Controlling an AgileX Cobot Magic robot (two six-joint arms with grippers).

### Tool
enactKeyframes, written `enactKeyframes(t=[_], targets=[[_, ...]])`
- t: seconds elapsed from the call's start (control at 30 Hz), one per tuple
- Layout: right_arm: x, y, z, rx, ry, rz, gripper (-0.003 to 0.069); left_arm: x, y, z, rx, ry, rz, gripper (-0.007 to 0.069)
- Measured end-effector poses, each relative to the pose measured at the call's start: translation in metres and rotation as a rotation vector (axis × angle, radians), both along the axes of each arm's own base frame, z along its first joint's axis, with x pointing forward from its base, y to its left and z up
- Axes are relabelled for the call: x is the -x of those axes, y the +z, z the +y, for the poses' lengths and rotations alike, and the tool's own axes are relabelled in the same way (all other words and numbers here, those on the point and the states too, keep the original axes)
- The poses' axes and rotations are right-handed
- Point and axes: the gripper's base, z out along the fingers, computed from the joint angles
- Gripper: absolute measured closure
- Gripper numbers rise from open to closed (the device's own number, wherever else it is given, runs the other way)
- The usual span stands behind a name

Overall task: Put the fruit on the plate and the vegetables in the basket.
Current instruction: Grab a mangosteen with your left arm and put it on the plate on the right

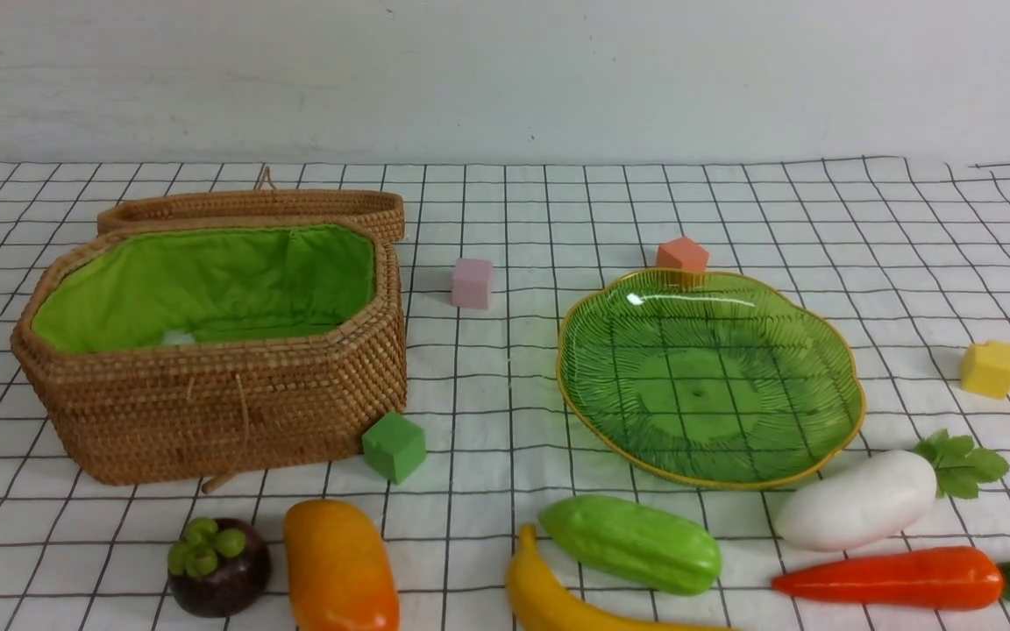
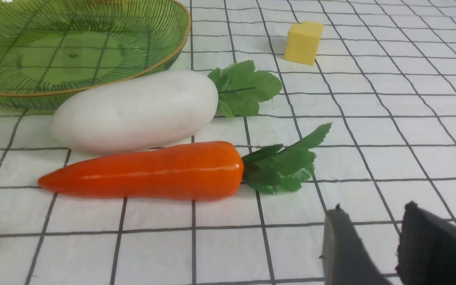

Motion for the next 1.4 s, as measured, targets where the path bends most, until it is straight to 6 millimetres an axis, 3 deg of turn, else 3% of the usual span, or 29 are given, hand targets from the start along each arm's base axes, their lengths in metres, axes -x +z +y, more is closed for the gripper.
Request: enactKeyframes(t=[0.1, 0.2, 0.23, 0.27, 0.3, 0.37, 0.53, 0.63, 0.83, 1.1, 1.23, 1.4], targets=[[0.000, 0.000, 0.000, 0.000, 0.000, 0.000, 0.0419, -0.028, -0.022, -0.004, -0.003, -0.009, 0.206, 0.0386], [0.000, 0.000, 0.000, 0.000, 0.000, 0.000, 0.0419, -0.043, -0.042, -0.007, 0.004, -0.021, 0.384, 0.0384], [0.000, 0.000, 0.000, 0.000, 0.000, 0.000, 0.0419, -0.055, -0.061, -0.009, -0.012, -0.037, 0.536, 0.0371], [0.000, 0.000, 0.000, 0.000, 0.000, 0.000, 0.0419, -0.057, -0.063, -0.009, -0.016, -0.039, 0.551, 0.0371], [0.000, 0.000, 0.000, 0.000, 0.000, 0.000, 0.0419, -0.066, -0.079, -0.011, -0.058, -0.070, 0.660, 0.0342], [0.000, 0.000, 0.000, 0.000, 0.000, 0.000, 0.0419, -0.073, -0.089, -0.012, -0.083, -0.091, 0.721, 0.0312], [0.000, 0.000, 0.000, 0.000, 0.000, -0.001, 0.0419, -0.101, -0.124, -0.017, -0.112, -0.154, 0.848, 0.0049], [0.000, 0.000, 0.000, 0.000, 0.000, -0.001, 0.0419, -0.114, -0.140, -0.020, -0.097, -0.157, 0.880, -0.0034], [0.000, 0.000, 0.000, 0.000, 0.000, -0.001, 0.0419, -0.134, -0.165, -0.037, -0.127, -0.191, 0.880, -0.0047], [0.000, 0.000, 0.000, 0.000, 0.000, 0.000, 0.0419, -0.151, -0.194, -0.040, -0.124, -0.163, 0.899, -0.0008], [0.000, 0.000, 0.000, 0.000, 0.000, 0.000, 0.0419, -0.152, -0.195, -0.041, -0.122, -0.164, 0.919, 0.0073], [0.000, 0.000, 0.000, 0.000, 0.000, 0.000, 0.0419, -0.154, -0.184, -0.043, -0.123, -0.188, 0.987, 0.0078]])
